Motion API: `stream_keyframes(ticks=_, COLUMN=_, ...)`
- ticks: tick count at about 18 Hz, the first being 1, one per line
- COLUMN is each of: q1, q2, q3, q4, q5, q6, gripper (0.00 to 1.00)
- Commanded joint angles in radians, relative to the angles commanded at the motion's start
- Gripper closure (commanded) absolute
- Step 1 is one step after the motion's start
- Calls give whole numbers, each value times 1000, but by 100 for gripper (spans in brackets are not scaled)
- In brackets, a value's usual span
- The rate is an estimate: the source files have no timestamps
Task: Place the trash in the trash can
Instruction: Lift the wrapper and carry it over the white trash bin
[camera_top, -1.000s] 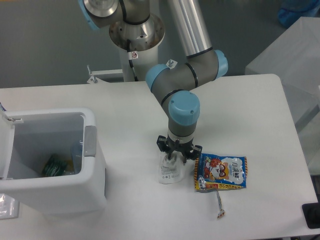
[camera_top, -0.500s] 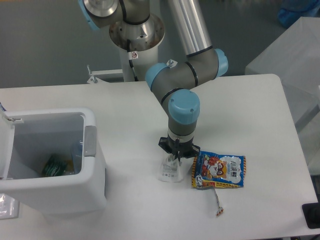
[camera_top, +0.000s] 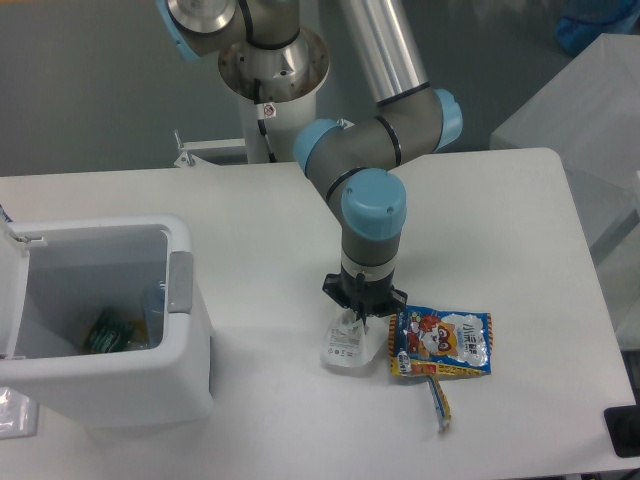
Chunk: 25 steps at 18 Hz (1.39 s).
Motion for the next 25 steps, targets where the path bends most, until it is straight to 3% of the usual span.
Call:
stream_keyframes(ticks=4, q1=3, q2=9, q3=69, q4=0, q5=-104, q6=-43, gripper=93)
stream_keyframes(ticks=11, q1=3, q2=31, q3=204, q4=0, q5=-232, q6=-302, gripper=93)
stream_keyframes(ticks=21, q1=25, q2=97, q3=253, q4=3, q5=-374, q6=-465, gripper=93)
stream_keyframes(ticks=25, q1=20, q2=130, q3=310, q4=12, q5=-385, q6=-650, gripper=93)
